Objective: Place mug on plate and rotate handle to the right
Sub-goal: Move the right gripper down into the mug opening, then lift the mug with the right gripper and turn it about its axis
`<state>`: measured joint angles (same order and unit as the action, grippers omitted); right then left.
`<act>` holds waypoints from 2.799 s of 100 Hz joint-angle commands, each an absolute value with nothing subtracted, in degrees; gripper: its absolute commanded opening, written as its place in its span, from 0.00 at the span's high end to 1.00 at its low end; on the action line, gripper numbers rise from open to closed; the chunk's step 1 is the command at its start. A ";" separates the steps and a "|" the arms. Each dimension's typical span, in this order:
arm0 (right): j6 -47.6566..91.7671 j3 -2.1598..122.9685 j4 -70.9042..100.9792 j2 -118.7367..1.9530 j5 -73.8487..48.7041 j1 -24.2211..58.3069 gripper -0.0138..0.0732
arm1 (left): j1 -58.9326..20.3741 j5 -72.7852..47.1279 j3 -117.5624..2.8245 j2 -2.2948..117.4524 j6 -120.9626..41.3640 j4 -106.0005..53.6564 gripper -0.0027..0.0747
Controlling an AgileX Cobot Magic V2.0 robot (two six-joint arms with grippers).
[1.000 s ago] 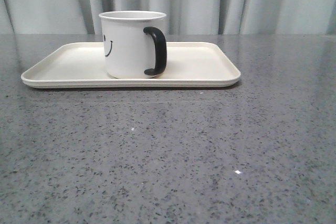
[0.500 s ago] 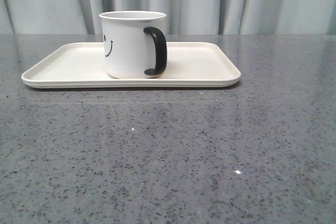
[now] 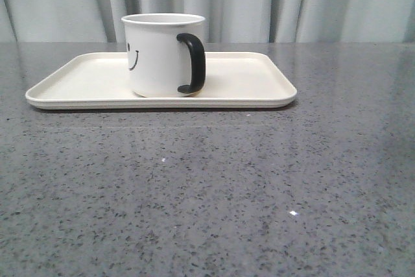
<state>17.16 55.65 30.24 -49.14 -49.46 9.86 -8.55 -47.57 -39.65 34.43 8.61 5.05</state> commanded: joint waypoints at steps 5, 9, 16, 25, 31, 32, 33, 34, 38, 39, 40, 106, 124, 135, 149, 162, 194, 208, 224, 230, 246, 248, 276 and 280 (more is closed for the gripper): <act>19.53 61.94 32.53 -56.77 -43.94 13.85 0.15 | -8.31 -43.31 -40.94 34.48 9.15 5.02 0.27; 19.53 63.98 31.82 -58.96 -43.62 15.57 0.15 | -8.31 -43.31 -40.94 34.48 9.15 5.02 0.27; 19.18 67.70 29.93 -63.51 -43.11 18.52 0.15 | -8.31 -43.31 -40.94 34.48 9.15 5.02 0.27; 17.46 72.89 27.03 -69.43 -42.63 21.94 0.15 | -8.31 -43.42 -40.94 34.48 9.15 5.02 0.27; 15.30 76.14 24.66 -72.99 -42.55 23.64 0.15 | -8.31 -43.42 -40.94 34.48 9.15 5.02 0.27; 14.73 76.96 24.00 -73.87 -42.64 24.04 0.15 | -8.31 -43.42 -40.94 34.48 9.15 5.02 0.27; 14.07 77.38 23.27 -74.73 -42.78 24.24 0.15 | -8.31 -43.42 -40.94 34.48 9.15 5.02 0.27; 13.75 78.20 22.90 -75.16 -42.78 24.65 0.15 | -8.31 -43.42 -40.94 34.48 9.15 5.02 0.27; 12.08 80.26 21.00 -77.24 -43.12 25.68 0.15 | -8.31 -43.50 -40.94 34.48 9.15 5.02 0.27; 11.36 81.06 20.16 -78.04 -43.23 26.08 0.15 | -8.31 -43.50 -40.94 34.48 9.15 5.02 0.27; 10.99 81.46 19.71 -78.44 -43.24 26.29 0.15 | -8.31 -43.50 -40.94 34.48 9.15 5.02 0.27; -13.40 102.92 -7.23 -101.28 -48.56 38.21 0.15 | -8.31 -43.50 -40.94 34.48 9.15 5.02 0.27; -14.69 102.92 -7.23 -103.88 -47.89 38.21 0.15 | -8.31 -43.40 -40.94 34.48 9.15 5.02 0.27; -14.98 102.92 -7.23 -105.22 -47.40 38.21 0.15 | -8.31 -43.40 -40.94 34.48 9.15 5.02 0.27; -14.98 102.92 -7.23 -106.08 -47.30 38.21 0.15 | -8.31 -43.40 -40.94 34.48 9.15 5.02 0.27; -14.98 102.92 -7.23 -106.21 -47.36 38.21 0.24 | -8.31 -43.40 -40.94 34.48 9.15 5.02 0.27; -14.98 102.92 -7.23 -106.21 -46.60 38.21 0.79 | -8.31 -43.40 -40.94 34.48 9.15 5.02 0.27; -14.98 103.08 -7.23 -106.04 -46.25 38.21 0.91 | -8.31 -43.40 -40.94 34.48 9.15 5.02 0.27; -11.49 106.57 -7.23 -106.04 -49.21 38.21 0.92 | -8.31 -43.40 -40.94 34.48 9.15 5.02 0.27; -8.33 108.91 -7.23 -106.04 -50.49 38.21 0.92 | -8.31 -43.40 -40.94 34.48 9.15 5.02 0.27; 4.70 115.26 -6.52 -106.04 -56.19 38.15 0.91 | -8.31 -43.40 -40.94 34.48 9.15 5.02 0.27; 6.34 115.96 -6.27 -106.10 -56.82 38.15 0.91 | -8.31 -43.40 -40.94 34.48 9.15 5.02 0.27; 28.31 120.71 11.99 -106.85 -61.66 33.65 0.91 | -8.31 -43.40 -40.94 34.48 9.15 5.02 0.27; 31.20 121.04 15.87 -107.22 -62.95 32.22 0.91 | -8.31 -43.40 -40.94 34.48 9.15 5.02 0.27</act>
